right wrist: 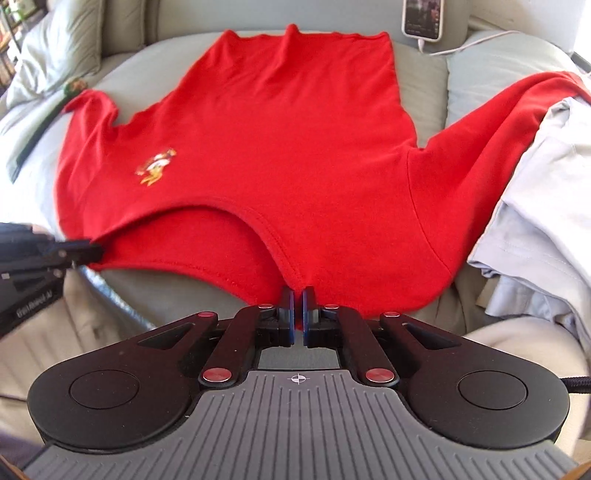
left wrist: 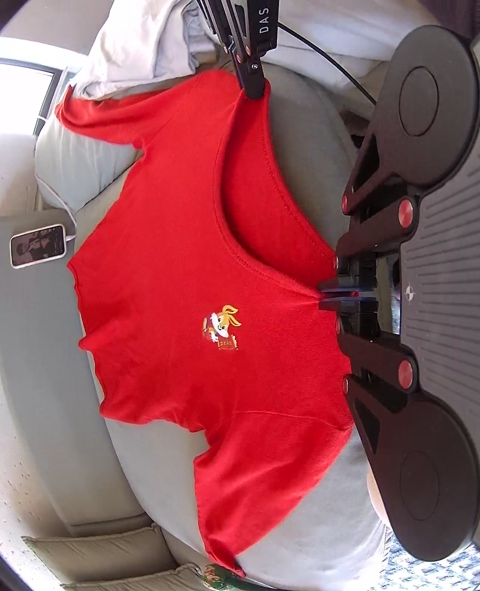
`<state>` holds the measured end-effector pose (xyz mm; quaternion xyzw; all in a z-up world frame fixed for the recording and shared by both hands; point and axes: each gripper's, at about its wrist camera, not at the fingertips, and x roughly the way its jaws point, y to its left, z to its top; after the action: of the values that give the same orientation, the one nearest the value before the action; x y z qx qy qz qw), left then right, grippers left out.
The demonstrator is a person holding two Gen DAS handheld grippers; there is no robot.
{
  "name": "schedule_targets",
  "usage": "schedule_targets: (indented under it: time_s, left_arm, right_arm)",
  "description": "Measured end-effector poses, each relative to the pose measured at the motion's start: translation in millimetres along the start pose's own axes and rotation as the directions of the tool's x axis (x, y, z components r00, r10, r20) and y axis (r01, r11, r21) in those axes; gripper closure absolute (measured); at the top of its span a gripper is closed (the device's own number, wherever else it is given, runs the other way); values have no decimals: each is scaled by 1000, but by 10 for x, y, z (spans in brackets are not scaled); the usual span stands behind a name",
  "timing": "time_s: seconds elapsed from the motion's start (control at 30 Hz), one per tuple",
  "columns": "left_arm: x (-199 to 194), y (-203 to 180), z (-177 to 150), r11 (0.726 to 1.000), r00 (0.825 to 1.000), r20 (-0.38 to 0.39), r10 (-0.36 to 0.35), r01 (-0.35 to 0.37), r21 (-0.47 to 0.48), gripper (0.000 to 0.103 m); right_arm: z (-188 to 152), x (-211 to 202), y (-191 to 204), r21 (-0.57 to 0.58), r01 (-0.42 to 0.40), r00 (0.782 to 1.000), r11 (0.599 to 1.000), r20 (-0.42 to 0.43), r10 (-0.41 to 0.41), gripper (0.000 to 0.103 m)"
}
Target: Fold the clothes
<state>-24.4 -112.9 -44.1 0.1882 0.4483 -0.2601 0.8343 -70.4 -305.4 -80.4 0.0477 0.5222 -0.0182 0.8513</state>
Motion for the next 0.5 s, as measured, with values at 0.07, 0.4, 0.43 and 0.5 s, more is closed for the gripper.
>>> schedule_targets:
  time_s: [0.07,0.4,0.43,0.5]
  left_arm:
    - [103,-25,-38,1000,999,-34,8,-7,18,102]
    - [-158,209,61,988,997,27,-75,78,-135,66]
    - [-219,272,100,979,994,53,-99,106,-172,66]
    - [-239,360,204,963,990,98,-103,124,-240,65]
  right_arm:
    - [-30,14,-2,6,-8,999,1000,-36,8,102]
    - [33,-95,-72,102,-50,995,994,-86,58,68]
    - [58,-207,-109,120,-77,995,990,-47,83,61]
    - [141,-393,-154,132,-119,992,984,45,114,61]
